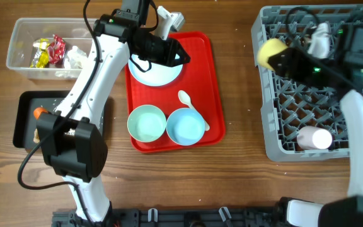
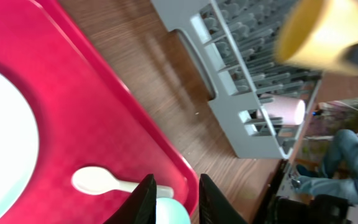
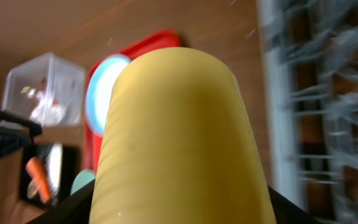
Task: Sort waste into correct bins and load items into the dishwasher rack
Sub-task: 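Carry the yellow cup with the right gripper into the dish rack, then move the right gripper to the white plate on the red tray and grasp it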
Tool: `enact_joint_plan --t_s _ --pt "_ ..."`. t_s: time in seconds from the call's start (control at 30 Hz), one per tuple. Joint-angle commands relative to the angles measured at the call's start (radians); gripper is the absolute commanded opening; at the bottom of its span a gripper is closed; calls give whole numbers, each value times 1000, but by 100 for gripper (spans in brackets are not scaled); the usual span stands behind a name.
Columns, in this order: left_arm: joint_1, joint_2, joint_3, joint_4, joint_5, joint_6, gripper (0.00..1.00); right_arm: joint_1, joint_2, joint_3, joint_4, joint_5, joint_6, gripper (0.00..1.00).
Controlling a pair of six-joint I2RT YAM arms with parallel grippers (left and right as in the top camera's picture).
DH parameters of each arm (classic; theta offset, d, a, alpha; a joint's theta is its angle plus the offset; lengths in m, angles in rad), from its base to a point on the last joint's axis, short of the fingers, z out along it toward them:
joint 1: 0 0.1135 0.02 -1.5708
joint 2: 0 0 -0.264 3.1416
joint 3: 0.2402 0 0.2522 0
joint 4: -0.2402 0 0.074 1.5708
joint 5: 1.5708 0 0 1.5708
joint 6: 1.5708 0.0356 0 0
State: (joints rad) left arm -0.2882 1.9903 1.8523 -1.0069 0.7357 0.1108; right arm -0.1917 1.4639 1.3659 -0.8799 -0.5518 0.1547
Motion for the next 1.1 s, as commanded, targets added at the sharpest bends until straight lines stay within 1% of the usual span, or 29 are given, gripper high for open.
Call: enact_joint_plan --t_s 0.0,0.07,0.17,0.27,0.4,0.6,0.77,0.97,1.07 --pt "-3 2 -20 0 -55 5 22 -87 -39 76 -115 119 -22 48" --pt "-5 6 -62 16 -64 5 21 -179 -39 108 -220 180 -25 48" --pt "-5 7 -129 61 -84 5 21 -318 -39 119 -309 268 -24 48" --pt "-5 7 -196 124 -84 5 22 -428 -39 119 -356 320 -20 48" --pt "-11 7 -254 198 -84 5 21 -521 -21 118 -388 360 3 48" --pt "-11 7 -273 219 -106 6 19 -569 50 114 -470 477 41 49" --pt "-11 7 -278 218 -106 9 18 -569 111 76 -446 526 74 49" --pt "-11 7 -278 218 -106 9 20 -569 240 42 -416 502 80 49" --pt "-11 7 -278 218 -106 9 22 -567 243 37 -396 474 75 49"
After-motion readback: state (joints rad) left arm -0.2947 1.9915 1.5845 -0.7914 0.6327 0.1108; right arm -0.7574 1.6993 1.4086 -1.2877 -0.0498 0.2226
